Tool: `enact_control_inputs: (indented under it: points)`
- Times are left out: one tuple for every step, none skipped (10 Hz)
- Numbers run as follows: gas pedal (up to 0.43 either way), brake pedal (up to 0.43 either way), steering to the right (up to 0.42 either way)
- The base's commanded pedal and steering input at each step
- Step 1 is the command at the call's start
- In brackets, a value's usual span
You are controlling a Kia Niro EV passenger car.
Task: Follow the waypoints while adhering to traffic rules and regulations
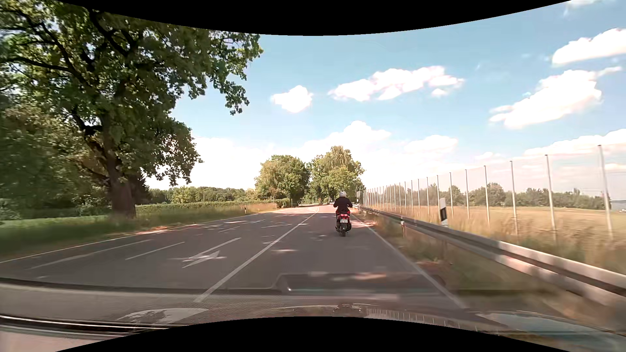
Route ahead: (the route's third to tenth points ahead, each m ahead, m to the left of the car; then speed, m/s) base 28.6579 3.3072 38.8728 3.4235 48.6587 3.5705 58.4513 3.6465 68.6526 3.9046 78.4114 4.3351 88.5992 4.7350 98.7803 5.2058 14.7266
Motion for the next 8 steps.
enact_control_inputs:
  points:
    - [0.169,0.006,0.009]
    - [0.169,0.006,0.009]
    - [0.169,0.006,0.004]
    - [0.169,0.006,0.001]
    - [0.169,0.006,0.001]
    - [0.169,0.006,0.001]
    - [0.169,0.006,0.001]
    - [0.169,0.006,0.001]
